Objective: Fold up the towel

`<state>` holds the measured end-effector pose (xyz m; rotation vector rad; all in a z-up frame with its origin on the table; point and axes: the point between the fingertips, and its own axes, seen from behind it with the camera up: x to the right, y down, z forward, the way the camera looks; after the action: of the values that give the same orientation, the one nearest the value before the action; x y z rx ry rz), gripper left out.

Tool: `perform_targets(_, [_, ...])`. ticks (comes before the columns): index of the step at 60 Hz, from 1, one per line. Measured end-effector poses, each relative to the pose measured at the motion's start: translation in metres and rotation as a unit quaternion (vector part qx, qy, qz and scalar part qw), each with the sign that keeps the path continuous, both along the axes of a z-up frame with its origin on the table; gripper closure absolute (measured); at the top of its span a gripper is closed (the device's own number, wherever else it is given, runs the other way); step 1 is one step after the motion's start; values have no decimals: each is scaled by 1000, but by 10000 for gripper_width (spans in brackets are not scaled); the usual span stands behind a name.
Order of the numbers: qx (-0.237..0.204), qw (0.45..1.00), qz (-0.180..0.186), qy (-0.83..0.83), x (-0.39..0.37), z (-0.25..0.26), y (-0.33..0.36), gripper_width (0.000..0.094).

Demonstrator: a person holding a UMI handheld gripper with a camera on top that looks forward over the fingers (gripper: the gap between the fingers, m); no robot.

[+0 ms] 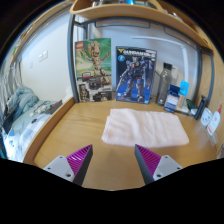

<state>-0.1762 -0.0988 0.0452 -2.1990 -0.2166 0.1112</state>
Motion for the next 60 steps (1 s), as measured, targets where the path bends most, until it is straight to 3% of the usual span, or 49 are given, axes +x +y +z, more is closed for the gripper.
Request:
perform_targets(5, [2, 1000, -9, -8, -13, -6, 53, 95])
perform_targets(14, [1, 999, -22, -23, -28, -22, 125, 221])
perform_targets(24, [-31, 998, -31, -38, -35, -59, 156, 362])
perform_targets(27, [-16, 998, -34, -42, -34, -57, 162, 382])
perform_targets(28, [-18, 998, -36, -47, -32, -59, 161, 443])
perform_targets(33, [-13, 998, -40, -55, -28, -59, 162, 522])
perform_targets(39, [-9, 995, -56, -76, -12, -59, 164, 896])
perform_targets(52, [-51, 997, -56, -19, -15, -53, 164, 916])
perform_targets(60, [-38, 996, -71, 45, 12, 5, 167, 919])
